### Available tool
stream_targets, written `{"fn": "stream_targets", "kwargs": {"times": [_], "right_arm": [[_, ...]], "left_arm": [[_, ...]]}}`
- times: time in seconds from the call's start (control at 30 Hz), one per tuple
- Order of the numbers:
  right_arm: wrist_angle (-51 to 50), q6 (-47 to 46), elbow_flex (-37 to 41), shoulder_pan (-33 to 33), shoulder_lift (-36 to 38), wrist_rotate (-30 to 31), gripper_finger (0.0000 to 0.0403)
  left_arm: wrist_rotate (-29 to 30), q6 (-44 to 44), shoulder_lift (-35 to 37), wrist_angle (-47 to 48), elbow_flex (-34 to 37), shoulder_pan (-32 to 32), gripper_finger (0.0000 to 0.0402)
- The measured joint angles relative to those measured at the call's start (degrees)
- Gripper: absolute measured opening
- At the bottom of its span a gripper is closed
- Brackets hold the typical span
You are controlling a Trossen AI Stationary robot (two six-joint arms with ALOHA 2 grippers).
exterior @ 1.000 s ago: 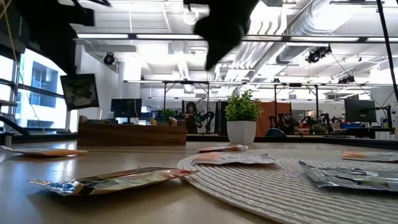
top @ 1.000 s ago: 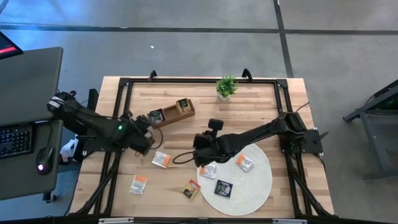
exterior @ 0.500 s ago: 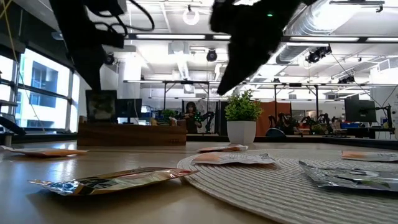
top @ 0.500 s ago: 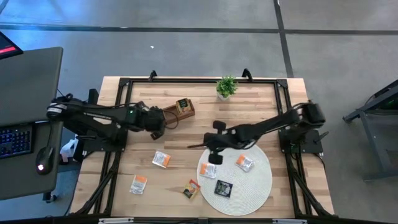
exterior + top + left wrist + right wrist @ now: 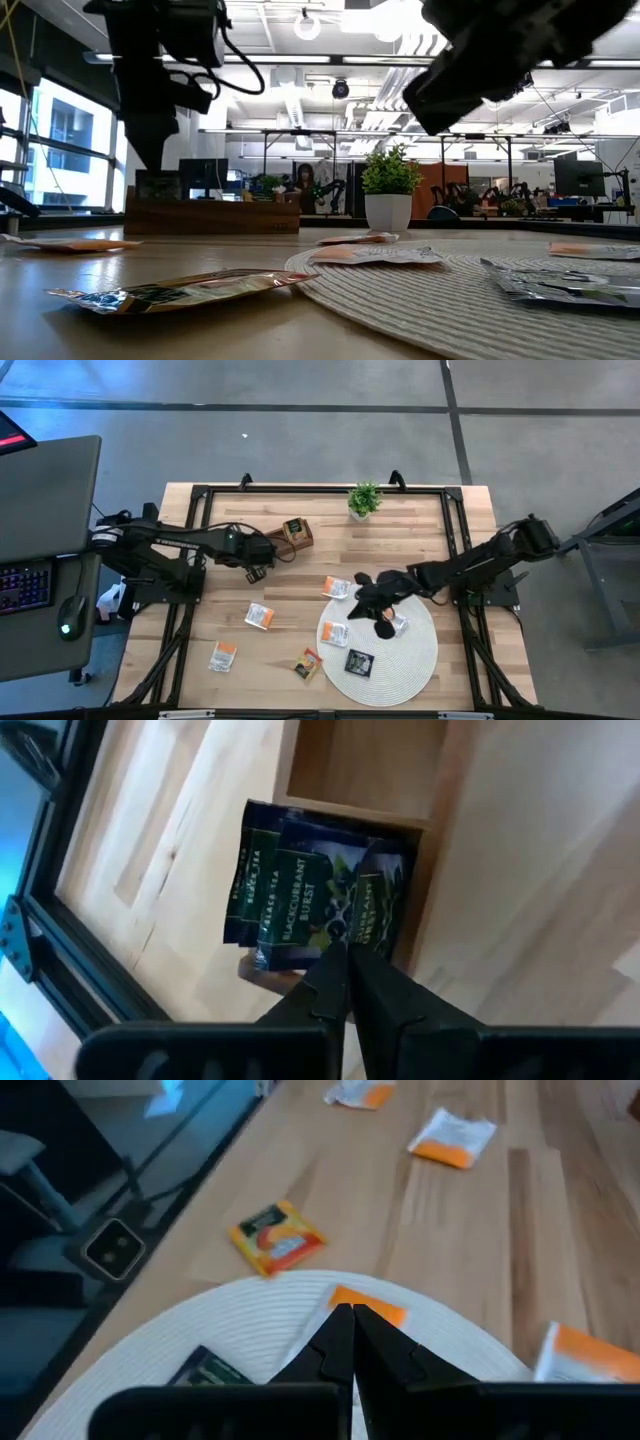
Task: Pick & Place Tea
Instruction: Put the violet tea bag into the left section of the wooden organizer
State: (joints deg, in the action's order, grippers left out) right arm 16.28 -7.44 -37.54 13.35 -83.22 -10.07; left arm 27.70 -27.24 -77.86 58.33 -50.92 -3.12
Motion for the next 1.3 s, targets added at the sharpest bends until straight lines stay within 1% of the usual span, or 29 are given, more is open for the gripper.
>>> {"fn": "stream_targets", "kwargs": {"times": [0.1, 0.23, 0.4, 0.53, 0.6, 0.67, 0.73, 0.83, 0.93, 1.0, 1.07, 1.13, 1.2, 1.3], "right_arm": [[3.2, 0.0, 2.6, 1.5, 0.3, 1.5, 0.0], [4.4, 0.0, 2.5, 3.5, 0.0, 1.7, 0.0001], [4.2, 1.4, 1.7, 6.2, -0.3, 1.8, 0.0001], [5.5, 1.5, 1.7, 7.8, -0.4, 1.7, 0.0001], [6.5, 1.5, 1.7, 8.5, -0.4, 1.8, 0.0001], [7.1, 1.7, 1.7, 9.1, -0.4, 3.0, 0.0004], [7.9, 3.6, 1.7, 9.6, -0.4, 4.3, 0.0017], [9.8, 6.7, 1.6, 10.2, -0.7, 6.8, 0.0054], [13.1, 6.1, 1.6, 10.4, -2.5, 5.5, 0.0098], [14.9, 6.0, 1.6, 11.1, -4.7, 3.6, 0.0124], [15.6, 5.9, 1.3, 12.2, -7.6, 3.5, 0.0144], [14.0, 4.8, -0.3, 12.9, -11.0, 3.6, 0.0157], [10.8, 4.4, -3.2, 13.3, -14.4, 1.7, 0.0163], [2.1, 5.4, -9.5, 13.4, -19.8, -0.2, 0.0165]], "left_arm": [[-0.1, -0.2, -1.5, 0.0, 0.0, -1.6, 0.0041], [0.4, -0.3, -2.5, -2.0, -0.1, -3.2, 0.0086], [3.9, -1.8, -2.4, -1.1, -1.0, -3.7, 0.0134], [7.6, -3.2, -2.3, 2.9, -5.0, -3.6, 0.0153], [8.5, -3.2, -2.3, 5.9, -7.5, -3.6, 0.0157], [9.1, -3.3, -2.3, 6.1, -10.5, -3.6, 0.0158], [9.3, -3.2, -2.2, 6.3, -13.1, -3.6, 0.0159], [9.2, -2.7, -2.3, 6.3, -16.9, -3.6, 0.0159], [8.2, -1.7, -2.2, 6.2, -19.7, -3.6, 0.0159], [6.1, -1.7, -2.2, 6.1, -21.0, -3.6, 0.0159], [4.0, -1.7, -2.2, 5.6, -21.6, -3.6, 0.0159], [3.0, -1.7, -2.2, 4.9, -21.6, -3.6, 0.0159], [2.8, -1.6, -2.3, 4.6, -21.6, -3.6, 0.0159], [2.8, -1.6, -2.3, 4.6, -21.6, -3.6, 0.0159]]}}
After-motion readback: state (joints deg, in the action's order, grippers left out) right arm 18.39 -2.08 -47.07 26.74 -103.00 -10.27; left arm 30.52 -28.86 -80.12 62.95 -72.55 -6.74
